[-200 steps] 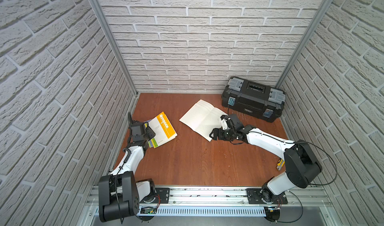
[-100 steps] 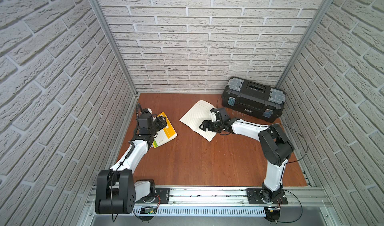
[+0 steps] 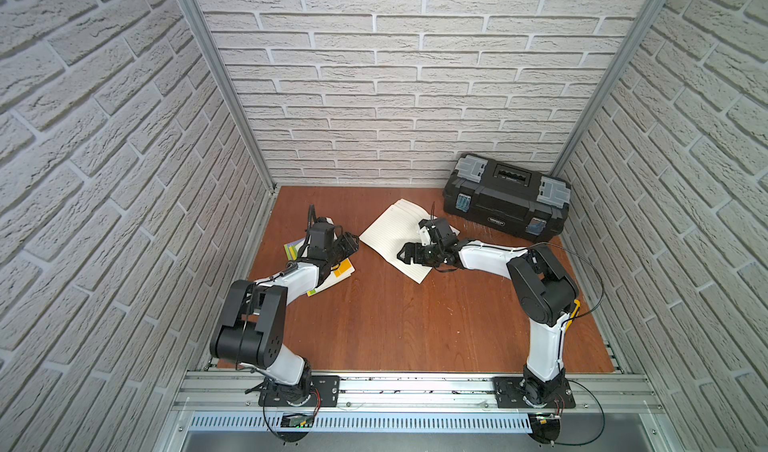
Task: Close the notebook
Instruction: Close the notebook at the center of the board.
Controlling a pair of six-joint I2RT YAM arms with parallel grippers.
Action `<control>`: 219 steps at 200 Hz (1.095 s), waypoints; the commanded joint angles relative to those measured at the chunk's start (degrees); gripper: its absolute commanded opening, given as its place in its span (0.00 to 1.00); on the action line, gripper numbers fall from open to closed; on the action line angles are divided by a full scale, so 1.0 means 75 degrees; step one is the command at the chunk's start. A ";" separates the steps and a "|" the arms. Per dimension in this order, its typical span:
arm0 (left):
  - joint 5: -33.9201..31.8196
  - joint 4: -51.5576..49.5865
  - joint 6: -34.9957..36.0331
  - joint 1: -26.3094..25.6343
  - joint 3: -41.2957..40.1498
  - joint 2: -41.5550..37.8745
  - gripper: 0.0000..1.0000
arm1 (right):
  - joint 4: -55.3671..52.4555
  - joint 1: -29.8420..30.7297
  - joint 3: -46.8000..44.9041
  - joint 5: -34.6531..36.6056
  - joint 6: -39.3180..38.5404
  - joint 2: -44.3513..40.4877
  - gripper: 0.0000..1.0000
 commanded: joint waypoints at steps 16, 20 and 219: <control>-0.0233 0.0982 -0.0537 -0.0232 0.0306 0.0615 0.54 | -0.0007 0.0052 -0.0376 -0.0052 0.0082 0.0166 0.92; -0.0239 0.1056 -0.0578 -0.0240 0.0307 0.0675 0.54 | -0.0013 0.0051 -0.0383 -0.0064 0.0093 0.0169 0.92; -0.0450 0.2277 -0.1207 -0.0254 0.0780 0.2429 0.45 | 0.0219 0.0048 -0.0629 -0.0252 0.0118 0.0173 0.92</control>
